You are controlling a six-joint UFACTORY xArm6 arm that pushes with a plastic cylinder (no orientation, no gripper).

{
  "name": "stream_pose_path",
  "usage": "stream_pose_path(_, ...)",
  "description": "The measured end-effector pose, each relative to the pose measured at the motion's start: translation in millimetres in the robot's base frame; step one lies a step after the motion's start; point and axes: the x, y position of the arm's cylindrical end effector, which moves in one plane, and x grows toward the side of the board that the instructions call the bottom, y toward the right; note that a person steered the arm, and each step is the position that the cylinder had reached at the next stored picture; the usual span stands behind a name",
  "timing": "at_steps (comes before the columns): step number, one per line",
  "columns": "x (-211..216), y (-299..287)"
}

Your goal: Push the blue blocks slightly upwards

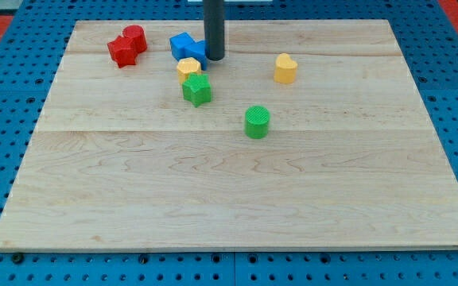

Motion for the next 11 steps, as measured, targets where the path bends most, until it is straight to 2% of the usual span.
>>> stream_pose_path(2, -35, -46)
stream_pose_path(3, -20, 8)
stream_pose_path(4, 33, -27)
stream_pose_path(5, 29, -87)
stream_pose_path(8, 61, -67)
stream_pose_path(9, 42, -25)
stream_pose_path(10, 25, -26)
stream_pose_path(11, 4, -64)
